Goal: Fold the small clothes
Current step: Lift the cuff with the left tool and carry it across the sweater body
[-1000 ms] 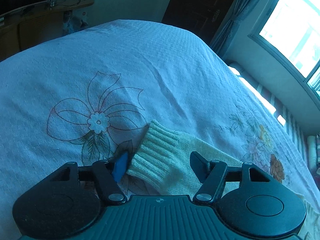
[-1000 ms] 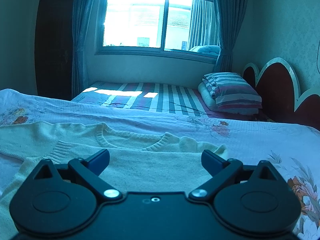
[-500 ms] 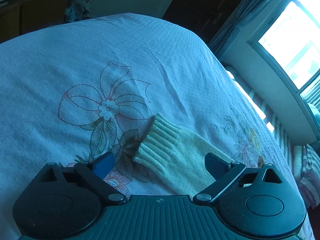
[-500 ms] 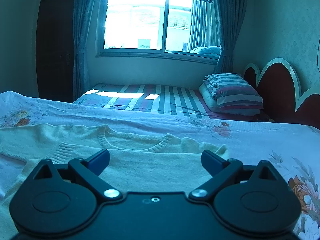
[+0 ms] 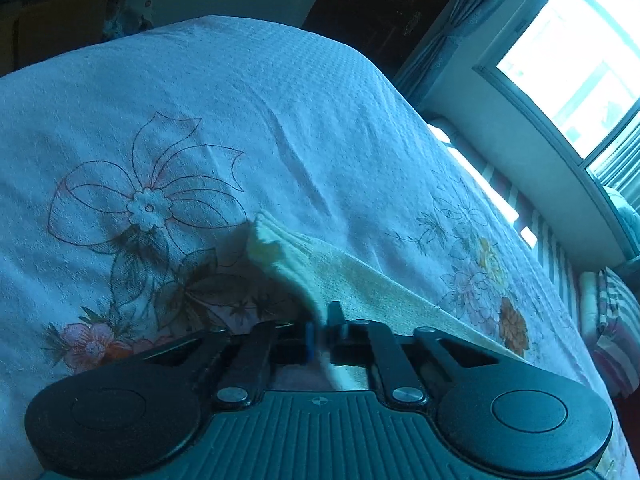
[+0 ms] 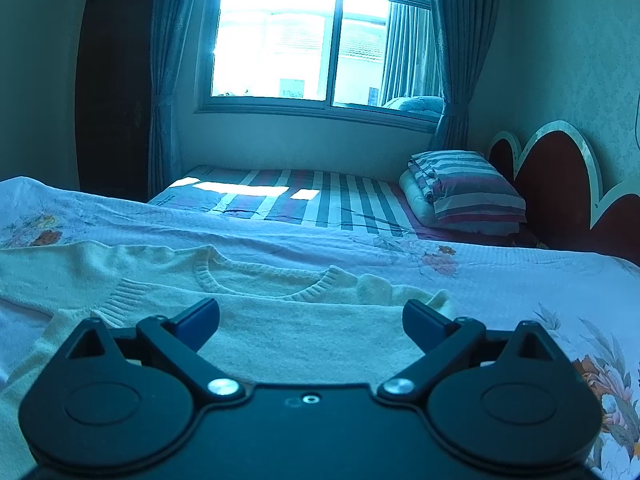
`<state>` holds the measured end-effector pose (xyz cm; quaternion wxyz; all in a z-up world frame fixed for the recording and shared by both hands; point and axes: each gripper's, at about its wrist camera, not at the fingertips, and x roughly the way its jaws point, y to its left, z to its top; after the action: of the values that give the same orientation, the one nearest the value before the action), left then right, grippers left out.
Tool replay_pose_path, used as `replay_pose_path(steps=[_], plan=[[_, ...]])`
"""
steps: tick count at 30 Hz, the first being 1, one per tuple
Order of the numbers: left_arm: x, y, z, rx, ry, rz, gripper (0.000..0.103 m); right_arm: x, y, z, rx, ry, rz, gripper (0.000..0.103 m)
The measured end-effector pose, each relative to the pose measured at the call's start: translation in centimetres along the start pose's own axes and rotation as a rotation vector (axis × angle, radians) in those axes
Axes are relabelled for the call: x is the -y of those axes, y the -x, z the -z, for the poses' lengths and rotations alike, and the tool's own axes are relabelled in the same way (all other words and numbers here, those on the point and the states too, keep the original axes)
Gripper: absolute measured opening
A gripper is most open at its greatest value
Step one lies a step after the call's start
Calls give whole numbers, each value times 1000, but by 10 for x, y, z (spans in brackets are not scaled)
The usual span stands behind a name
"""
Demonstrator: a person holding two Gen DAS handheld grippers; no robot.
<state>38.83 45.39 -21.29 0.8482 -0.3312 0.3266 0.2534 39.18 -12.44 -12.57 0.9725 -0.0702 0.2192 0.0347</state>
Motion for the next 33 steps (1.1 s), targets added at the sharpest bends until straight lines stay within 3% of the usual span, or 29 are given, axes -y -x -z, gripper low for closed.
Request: replay_pose_path(steps=[7, 12, 22, 26, 33], plan=[[10, 10, -4, 54, -54, -11, 3, 3, 0, 3, -7, -5, 2, 99], [40, 37, 4, 131, -195, -13, 3, 4, 1, 3, -7, -5, 2, 98], [171, 113, 46, 237, -581, 73, 3, 16, 6, 7, -9, -19, 10, 98], [223, 133, 75, 257, -693, 120, 3, 21, 7, 9, -11, -25, 4, 98], [310, 155, 139, 225, -824, 216, 3, 31, 7, 11, -10, -43, -13, 98]])
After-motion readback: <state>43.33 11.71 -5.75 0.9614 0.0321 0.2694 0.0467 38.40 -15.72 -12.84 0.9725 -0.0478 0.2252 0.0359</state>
